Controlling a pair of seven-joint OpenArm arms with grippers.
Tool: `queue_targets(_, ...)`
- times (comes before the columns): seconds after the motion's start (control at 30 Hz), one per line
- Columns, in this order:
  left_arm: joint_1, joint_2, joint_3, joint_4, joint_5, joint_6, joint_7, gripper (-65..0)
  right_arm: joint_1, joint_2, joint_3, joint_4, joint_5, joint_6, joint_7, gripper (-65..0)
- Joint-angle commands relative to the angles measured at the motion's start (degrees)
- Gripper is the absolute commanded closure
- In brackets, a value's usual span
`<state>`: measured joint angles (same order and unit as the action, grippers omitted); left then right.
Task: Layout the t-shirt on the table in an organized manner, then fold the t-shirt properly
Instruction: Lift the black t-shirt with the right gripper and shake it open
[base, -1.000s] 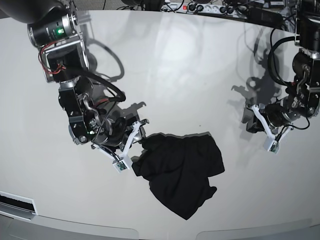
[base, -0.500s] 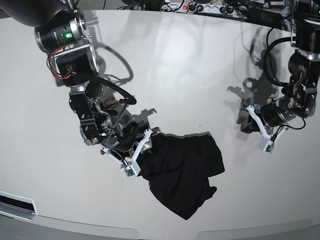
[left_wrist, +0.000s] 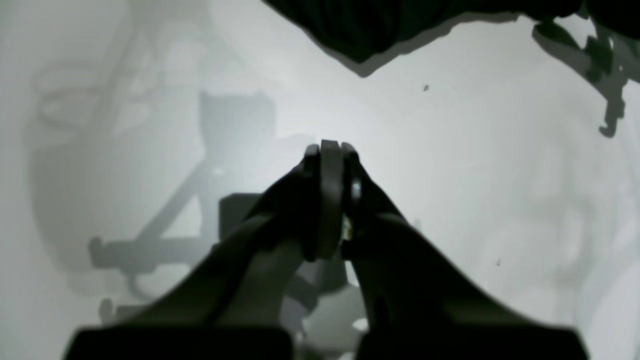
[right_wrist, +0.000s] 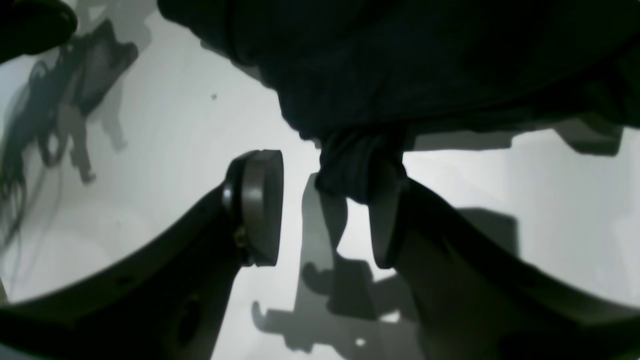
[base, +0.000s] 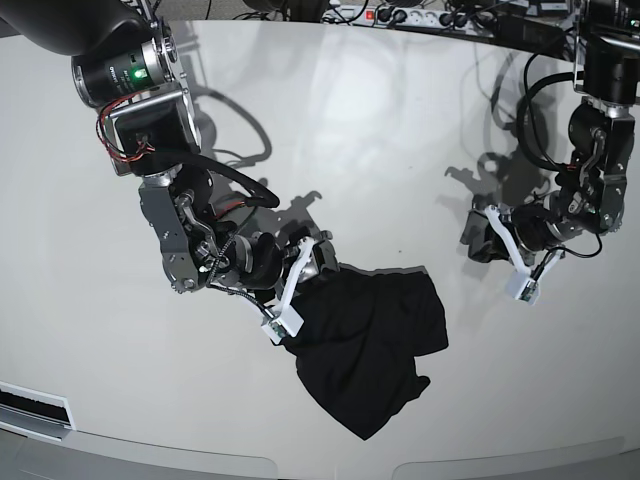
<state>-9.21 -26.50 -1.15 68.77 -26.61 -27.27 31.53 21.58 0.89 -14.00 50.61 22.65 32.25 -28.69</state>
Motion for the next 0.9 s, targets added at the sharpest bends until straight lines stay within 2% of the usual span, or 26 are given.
queue_targets(0.0, -1.14, -0.83, -0.37, 0.79, -0.92, -0.20, -1.07, 0.0, 1.70, -0.59, 0.17, 1.07, 0.96, -1.11, 2.36, -28.7)
queue_targets(0.1, -1.16, -0.81, -0.37, 0.79, -0.94, -0.20, -1.09, 0.0, 1.73, -2.03, 0.17, 1.07, -3.52, -6.40, 4.74, -26.3)
queue_targets(0.17, -1.16, -0.81, -0.37, 0.81, -0.94, -0.20, -1.09, 0.0, 1.70, -2.99, 0.17, 1.07, -6.43, -8.04, 4.68, -17.3)
queue_targets(0.2, -1.16, -0.81, -0.37, 0.79, -0.94, -0.20, -1.09, 0.0, 1.51, -3.26, 0.15, 1.05, -6.97, -7.96, 4.68, -10.3)
queue_targets(0.23, -1.16, -0.81, -0.37, 0.81, -0.90, -0.20, -1.09, 0.0, 1.40, -3.43, 0.17, 1.05, -7.08, -7.06, 4.68, -1.4)
queue_targets(0.27, -1.14, -0.83, -0.37, 0.79, -0.92, -0.20, -1.07, 0.0, 1.22, -3.43, 0.15, 1.05, -7.32, -5.62, 4.66, 0.0)
queue_targets(0.47, -1.16, -1.16, -0.37, 0.79, -0.48, -0.20, -1.07, 0.0, 1.46, -3.08, 0.17, 3.06, -9.20, 5.38, 2.73, 0.0)
queue_targets(0.5, -1.14, -1.14, -0.37, 0.79, -0.50, -0.20, -1.07, 0.0, 1.42, -2.89, 0.17, 4.33, -9.20, 6.73, 1.66, 0.0)
queue_targets(0.57, -1.16, -1.14, -0.37, 0.79, -0.48, -0.20, -1.05, 0.0, 1.40, -2.45, 0.17, 7.76, -9.18, 6.97, -1.97, 0.0)
queue_targets(0.63, -1.14, -1.16, -0.37, 0.79, -0.48, -0.20, -1.05, 0.0, 1.36, -1.90, 0.17, 13.25, -8.68, 5.16, -6.25, 0.0)
queue_targets(0.73, -1.14, -1.20, -0.37, 0.79, -0.48, -0.20, -0.42, 0.0, 0.44, -0.59, 0.17, 25.97, -7.43, 0.02, -12.07, 0.0)
queue_targets(0.87, -1.14, -1.29, -0.37, 0.79, -0.50, -0.20, 1.14, 0.0, -0.98, 2.54, 0.17, 43.19, -7.45, -4.35, -19.56, 0.0)
